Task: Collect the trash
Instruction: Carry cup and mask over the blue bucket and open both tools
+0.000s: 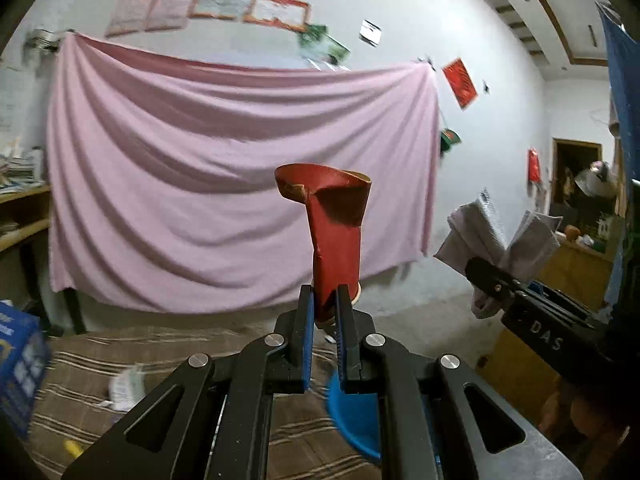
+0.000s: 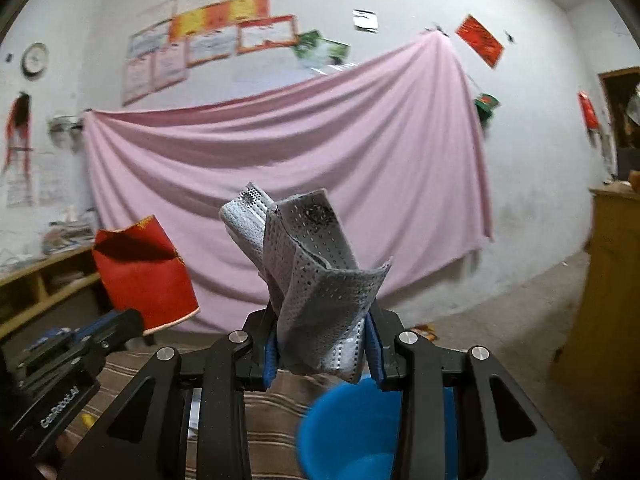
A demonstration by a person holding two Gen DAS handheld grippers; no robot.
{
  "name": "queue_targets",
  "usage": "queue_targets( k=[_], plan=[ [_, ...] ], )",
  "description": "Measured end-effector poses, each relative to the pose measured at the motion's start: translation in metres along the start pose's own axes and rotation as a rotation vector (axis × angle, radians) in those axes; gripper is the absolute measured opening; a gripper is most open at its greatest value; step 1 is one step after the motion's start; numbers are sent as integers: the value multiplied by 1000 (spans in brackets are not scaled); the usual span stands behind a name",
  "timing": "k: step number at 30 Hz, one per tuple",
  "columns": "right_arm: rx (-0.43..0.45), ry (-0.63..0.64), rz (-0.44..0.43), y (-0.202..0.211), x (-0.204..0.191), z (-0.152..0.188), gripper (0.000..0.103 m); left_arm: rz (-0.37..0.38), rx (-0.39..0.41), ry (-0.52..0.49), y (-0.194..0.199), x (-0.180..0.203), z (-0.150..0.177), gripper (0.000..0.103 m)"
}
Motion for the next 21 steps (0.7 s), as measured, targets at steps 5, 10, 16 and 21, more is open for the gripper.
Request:
queue_targets(
  k=[5, 10, 16, 21],
  plan=[
    [-52, -51, 71, -14, 44, 20, 34, 59, -102, 2, -42, 30, 7, 7],
    [-157, -85, 126, -33, 72, 39, 34, 85, -209, -44, -79, 59, 16, 7],
    [-236, -98, 160, -45, 87, 54, 34, 101, -306, -34, -100, 63, 36, 7],
    [-267, -107, 166, -51, 94, 58, 36, 109, -371, -30, -110, 65, 48, 7]
  ],
)
Point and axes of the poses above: each gripper's, at about its wrist camera, not at the fingertips, and y roughly against the way its jaws point, x to its right, z to its underside, the point moved 4 cm from there along -y, roughly the way its jaws point, and after that the axes turned 11 degrees about -x, right-handed, at the moved point
